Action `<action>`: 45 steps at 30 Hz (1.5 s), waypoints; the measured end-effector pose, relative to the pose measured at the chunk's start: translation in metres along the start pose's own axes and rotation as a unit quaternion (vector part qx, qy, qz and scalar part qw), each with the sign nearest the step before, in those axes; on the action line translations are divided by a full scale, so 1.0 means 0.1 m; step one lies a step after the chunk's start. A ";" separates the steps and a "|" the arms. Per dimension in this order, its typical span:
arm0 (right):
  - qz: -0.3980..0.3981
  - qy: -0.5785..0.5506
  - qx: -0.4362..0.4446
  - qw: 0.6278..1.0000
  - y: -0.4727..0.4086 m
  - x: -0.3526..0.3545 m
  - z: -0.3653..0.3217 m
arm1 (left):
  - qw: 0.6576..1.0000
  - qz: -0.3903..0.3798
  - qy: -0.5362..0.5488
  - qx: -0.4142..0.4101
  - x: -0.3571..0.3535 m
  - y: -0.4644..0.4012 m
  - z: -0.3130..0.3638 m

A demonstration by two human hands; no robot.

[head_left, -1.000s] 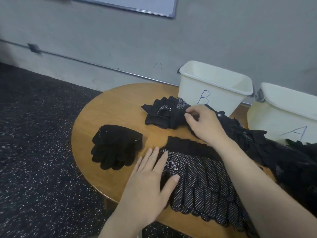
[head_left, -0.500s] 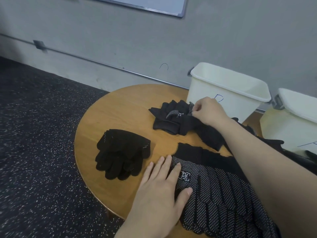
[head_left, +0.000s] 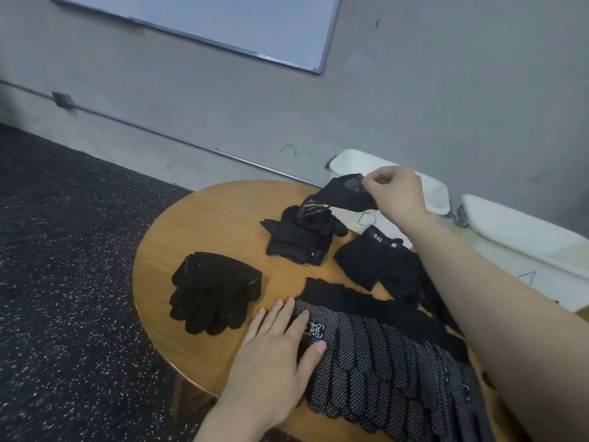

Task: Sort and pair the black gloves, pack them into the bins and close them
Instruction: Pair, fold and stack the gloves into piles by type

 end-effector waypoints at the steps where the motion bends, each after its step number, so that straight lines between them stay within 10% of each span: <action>1: 0.005 -0.005 -0.003 1.000 0.00 0.06 -0.03 | 1.000 0.004 0.001 0.001 0.00 0.01 0.00; 11: 0.028 -0.071 -0.006 0.997 0.34 0.59 -0.37 | 0.992 0.056 0.116 0.008 0.10 0.15 0.04; 22: -0.066 -0.152 0.064 0.984 2.13 -0.03 -0.58 | 0.832 0.070 0.547 0.054 0.33 0.42 0.16; 38: 0.045 -0.322 -0.069 0.943 2.36 -0.10 0.01 | 0.860 -0.017 0.507 0.056 0.30 0.26 0.08; 45: 0.020 -0.211 -0.002 0.977 2.32 -0.03 0.00 | 0.827 0.100 0.551 0.055 0.38 0.32 0.01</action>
Point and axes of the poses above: each hand's wrist, its own y-axis away from the middle knuckle, its own x-axis out of the back of the hand, z = x × y, the point moved 3 cm from there along -y, towards the middle knuckle, and after that the axes turned 12 degrees about x, right-handed, at the moved point
